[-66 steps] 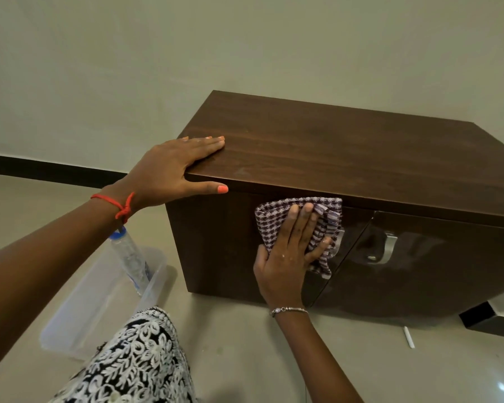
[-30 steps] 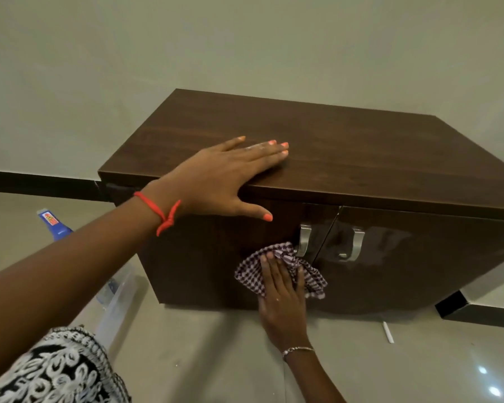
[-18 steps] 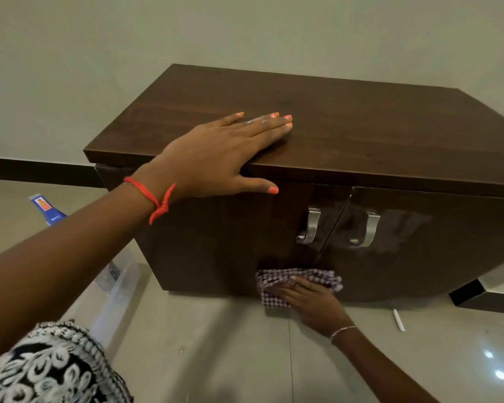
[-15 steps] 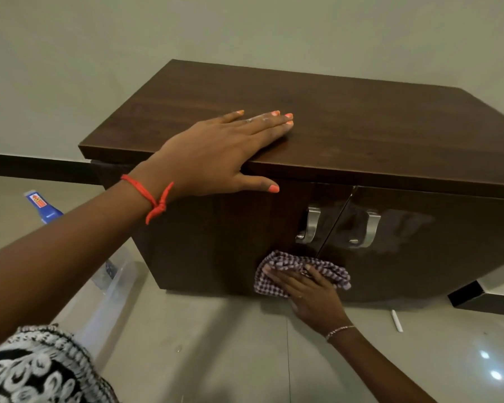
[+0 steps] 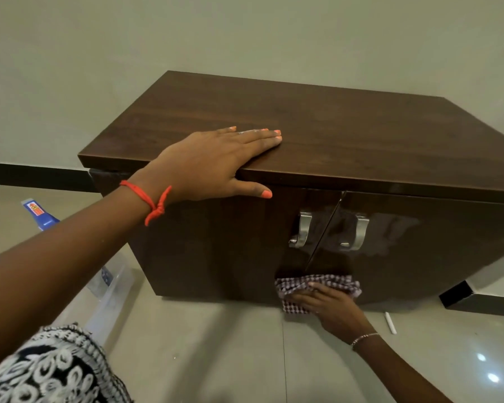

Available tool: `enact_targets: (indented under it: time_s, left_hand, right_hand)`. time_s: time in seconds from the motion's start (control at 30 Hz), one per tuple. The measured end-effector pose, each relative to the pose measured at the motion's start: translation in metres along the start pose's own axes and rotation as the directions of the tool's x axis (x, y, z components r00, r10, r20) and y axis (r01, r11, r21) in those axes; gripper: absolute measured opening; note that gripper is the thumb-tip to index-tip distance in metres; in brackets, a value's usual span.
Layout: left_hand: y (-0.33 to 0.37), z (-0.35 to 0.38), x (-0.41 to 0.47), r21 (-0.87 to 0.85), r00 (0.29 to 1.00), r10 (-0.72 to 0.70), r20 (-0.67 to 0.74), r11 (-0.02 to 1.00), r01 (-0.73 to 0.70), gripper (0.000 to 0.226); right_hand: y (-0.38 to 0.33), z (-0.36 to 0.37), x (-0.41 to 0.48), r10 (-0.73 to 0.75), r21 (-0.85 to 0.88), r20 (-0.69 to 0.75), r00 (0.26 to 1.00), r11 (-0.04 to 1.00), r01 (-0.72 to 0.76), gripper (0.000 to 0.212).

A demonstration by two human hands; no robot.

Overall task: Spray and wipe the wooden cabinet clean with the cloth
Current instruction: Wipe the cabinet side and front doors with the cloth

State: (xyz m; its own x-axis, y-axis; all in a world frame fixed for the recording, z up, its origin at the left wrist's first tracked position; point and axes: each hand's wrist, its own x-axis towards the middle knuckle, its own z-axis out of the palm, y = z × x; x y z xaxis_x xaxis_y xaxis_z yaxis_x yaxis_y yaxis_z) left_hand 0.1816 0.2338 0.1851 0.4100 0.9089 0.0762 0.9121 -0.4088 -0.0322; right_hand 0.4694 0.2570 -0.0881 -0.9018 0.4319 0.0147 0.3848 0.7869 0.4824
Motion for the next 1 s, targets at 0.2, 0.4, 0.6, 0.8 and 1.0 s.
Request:
enact_targets:
  time_s: [0.2, 0.4, 0.6, 0.8, 1.0]
  left_hand:
    - [0.005, -0.005, -0.001, 0.0, 0.998, -0.046, 0.038, 0.999, 0.046, 0.084]
    - [0.007, -0.006, -0.002, -0.015, 0.994, -0.078, 0.073, 0.997, 0.08, 0.085]
    - [0.007, -0.006, -0.001, -0.025, 0.994, -0.088, 0.07, 0.996, 0.089, 0.084]
    - [0.008, -0.007, -0.002, -0.03, 0.993, -0.089, 0.073, 0.995, 0.091, 0.084]
    - [0.008, -0.008, -0.002, -0.026, 0.989, -0.109, 0.104, 0.993, 0.112, 0.084]
  right_hand:
    - [-0.022, -0.048, 0.027, 0.588, 0.433, -0.179, 0.789, 0.767, -0.473, 0.084]
    - [-0.043, -0.05, 0.042, 0.714, 0.562, -0.239, 0.658, 0.654, -0.506, 0.084]
    - [-0.036, -0.078, 0.037, 0.771, 0.741, -0.333, 0.543, 0.57, -0.356, 0.082]
    - [-0.071, -0.108, 0.024, 0.957, 0.994, 0.042, 0.286, -0.011, -0.107, 0.056]
    - [-0.06, -0.143, 0.051, 0.991, 0.991, 0.132, 0.0, -0.132, -0.034, 0.049]
